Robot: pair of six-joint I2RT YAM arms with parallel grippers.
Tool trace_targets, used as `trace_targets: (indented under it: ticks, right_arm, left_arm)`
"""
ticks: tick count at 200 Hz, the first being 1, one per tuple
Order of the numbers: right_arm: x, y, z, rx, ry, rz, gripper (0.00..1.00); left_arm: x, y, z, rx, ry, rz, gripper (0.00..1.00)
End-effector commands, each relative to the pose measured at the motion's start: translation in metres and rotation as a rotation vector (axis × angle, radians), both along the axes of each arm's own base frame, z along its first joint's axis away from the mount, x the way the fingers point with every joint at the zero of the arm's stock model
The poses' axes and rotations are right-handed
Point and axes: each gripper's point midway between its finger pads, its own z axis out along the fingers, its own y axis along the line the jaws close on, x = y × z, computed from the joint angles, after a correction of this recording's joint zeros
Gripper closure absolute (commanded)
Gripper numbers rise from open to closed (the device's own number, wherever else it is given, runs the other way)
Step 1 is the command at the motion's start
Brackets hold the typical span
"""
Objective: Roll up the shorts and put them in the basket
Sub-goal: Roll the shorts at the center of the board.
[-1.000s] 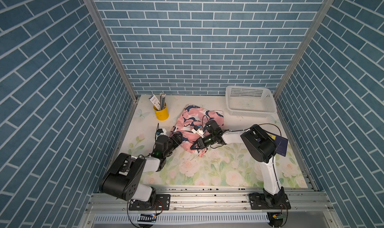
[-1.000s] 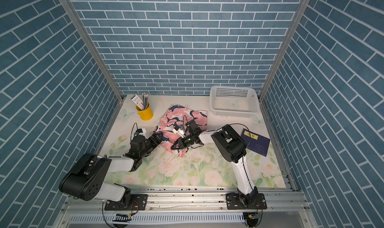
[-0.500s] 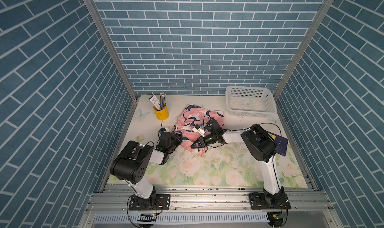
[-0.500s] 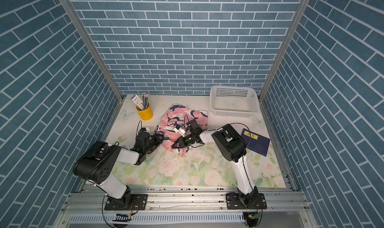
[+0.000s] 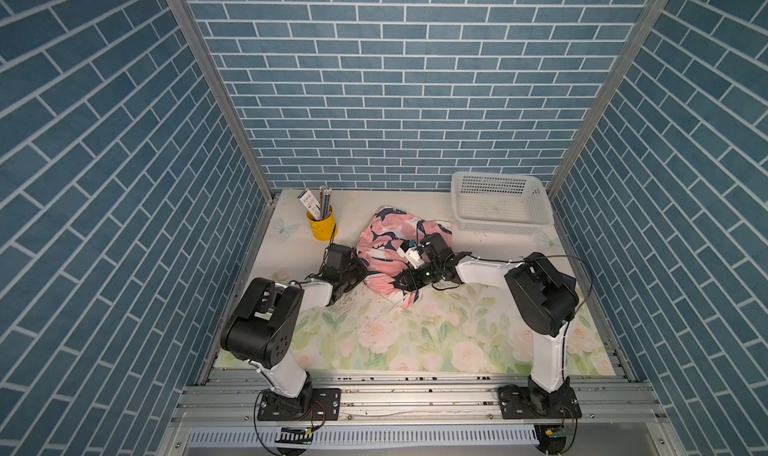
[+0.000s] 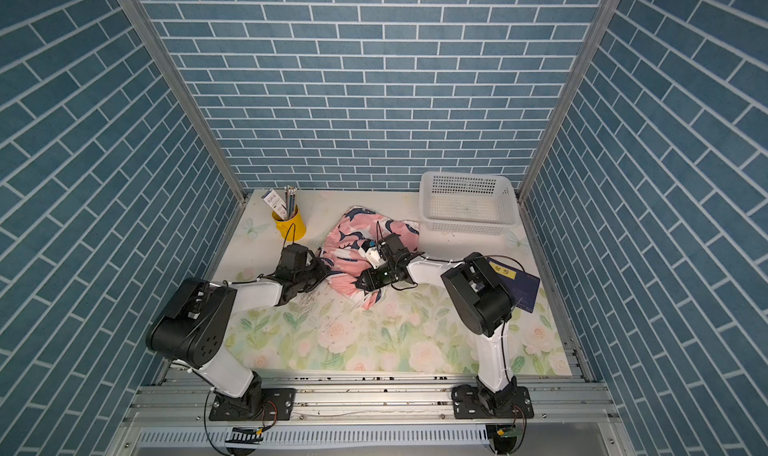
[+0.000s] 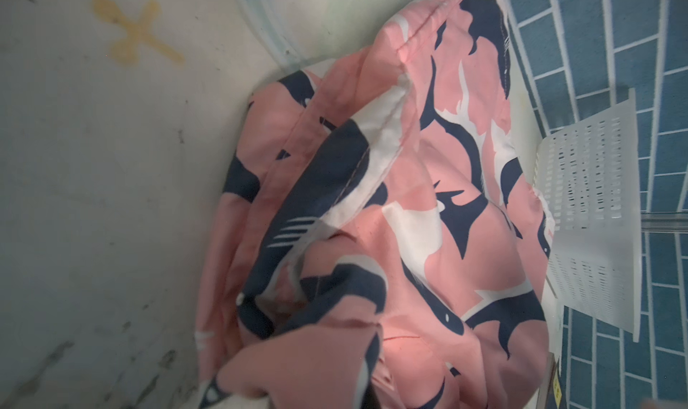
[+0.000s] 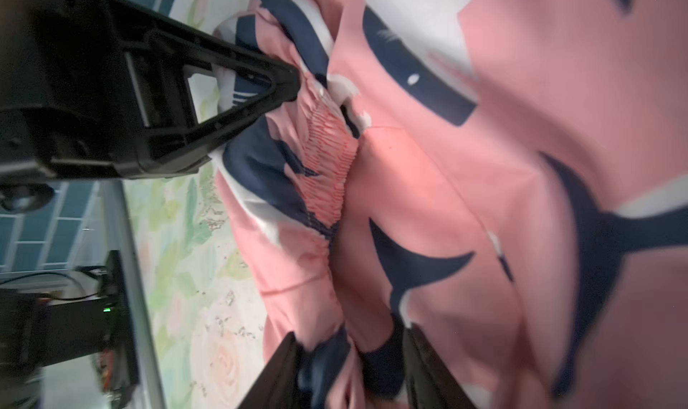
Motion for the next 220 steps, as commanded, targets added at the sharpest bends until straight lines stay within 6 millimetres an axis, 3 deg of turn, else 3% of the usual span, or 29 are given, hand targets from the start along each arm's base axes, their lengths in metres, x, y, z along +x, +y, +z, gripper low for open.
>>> trace_targets:
  ticks: [1,32,52,98,172,189,214,220]
  right_arm:
    - [0.003,-0.014,0.012,-0.192,-0.309,0.012,0.51]
    - [-0.019,0.012,0.034,-0.278,-0.639,0.1,0.48]
    - [-0.032,0.03,0.036,-0.292,-0.753,0.157,0.47]
    - [-0.036,0.044,0.008,-0.404,-0.859,0.222,0.42]
    - [-0.022,0.036,-0.042,-0.574,-0.874,0.253,0.4]
    - [-0.015,0.033,-0.052,-0.608,-0.855,0.242,0.49]
    - [-0.008,0.026,-0.069,-0.612,-0.769,0.238,0.81]
    - [-0.01,0.026,-0.07,-0.597,-0.748,0.246,0.86]
  left_arm:
    - [-0.015,0.006,-0.021,0.059,0.109,-0.015,1.0]
    - [-0.013,0.004,-0.018,0.063,0.115,-0.023,1.0]
    - [-0.013,0.002,-0.018,0.063,0.116,-0.026,1.0]
    - [-0.014,0.001,-0.017,0.056,0.119,-0.031,1.0]
    - [-0.013,-0.004,-0.013,0.033,0.114,-0.047,1.0]
    - [-0.013,-0.004,-0.011,0.032,0.11,-0.046,1.0]
    - [-0.012,-0.005,-0.009,0.029,0.106,-0.052,1.0]
    - [-0.012,-0.005,-0.008,0.028,0.101,-0.052,0.93]
